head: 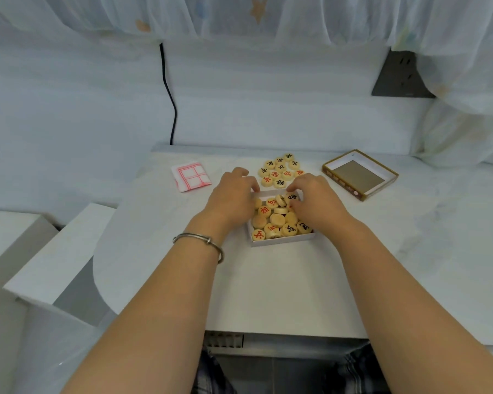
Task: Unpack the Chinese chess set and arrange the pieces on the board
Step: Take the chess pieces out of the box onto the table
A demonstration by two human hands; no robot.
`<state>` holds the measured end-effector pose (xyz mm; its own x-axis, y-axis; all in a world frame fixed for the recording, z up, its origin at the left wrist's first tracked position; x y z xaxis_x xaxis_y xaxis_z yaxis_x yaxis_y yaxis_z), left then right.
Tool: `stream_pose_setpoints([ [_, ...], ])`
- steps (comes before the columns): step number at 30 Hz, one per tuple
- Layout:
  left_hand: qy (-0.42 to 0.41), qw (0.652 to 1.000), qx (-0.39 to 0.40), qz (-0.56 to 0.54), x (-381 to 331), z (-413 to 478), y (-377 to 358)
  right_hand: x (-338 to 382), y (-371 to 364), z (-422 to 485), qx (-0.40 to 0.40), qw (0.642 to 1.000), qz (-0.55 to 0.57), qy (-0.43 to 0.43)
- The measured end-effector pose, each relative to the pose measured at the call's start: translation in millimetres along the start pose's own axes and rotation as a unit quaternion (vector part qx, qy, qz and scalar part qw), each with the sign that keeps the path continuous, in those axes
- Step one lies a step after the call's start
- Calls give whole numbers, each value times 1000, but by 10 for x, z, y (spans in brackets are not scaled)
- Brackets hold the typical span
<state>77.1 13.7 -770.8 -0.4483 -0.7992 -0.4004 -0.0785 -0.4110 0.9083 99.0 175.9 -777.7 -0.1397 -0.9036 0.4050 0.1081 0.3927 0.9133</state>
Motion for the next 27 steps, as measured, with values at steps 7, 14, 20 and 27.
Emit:
stream_pose_setpoints([
  [7, -10, 997, 17, 69, -61, -135, -35, 62, -81, 10, 11, 999, -38, 34],
  [14, -20, 993, 25, 111, -27, 35, -54, 40, -113, 106, 32, 998, -31, 34],
  [20, -23, 998, 0, 63, 35, 116, 9, 38, -85, 156, 46, 998, -27, 38],
  [27, -6, 994, 101, -27, 43, 154, -25, 100, 38, 172, -6, 999, 2, 48],
])
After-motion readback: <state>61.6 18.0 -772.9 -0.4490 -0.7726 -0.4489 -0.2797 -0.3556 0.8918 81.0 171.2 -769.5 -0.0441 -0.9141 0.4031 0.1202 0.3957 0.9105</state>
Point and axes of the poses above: each hand's wrist, its own z-axis towards the middle knuckle, its own y-axis out of the back of the hand, x = y × z, the point moved 2 cm from there along z, towards the middle knuckle, and after that the axes turned 10 degrees about -y, right-handed, at the moved point
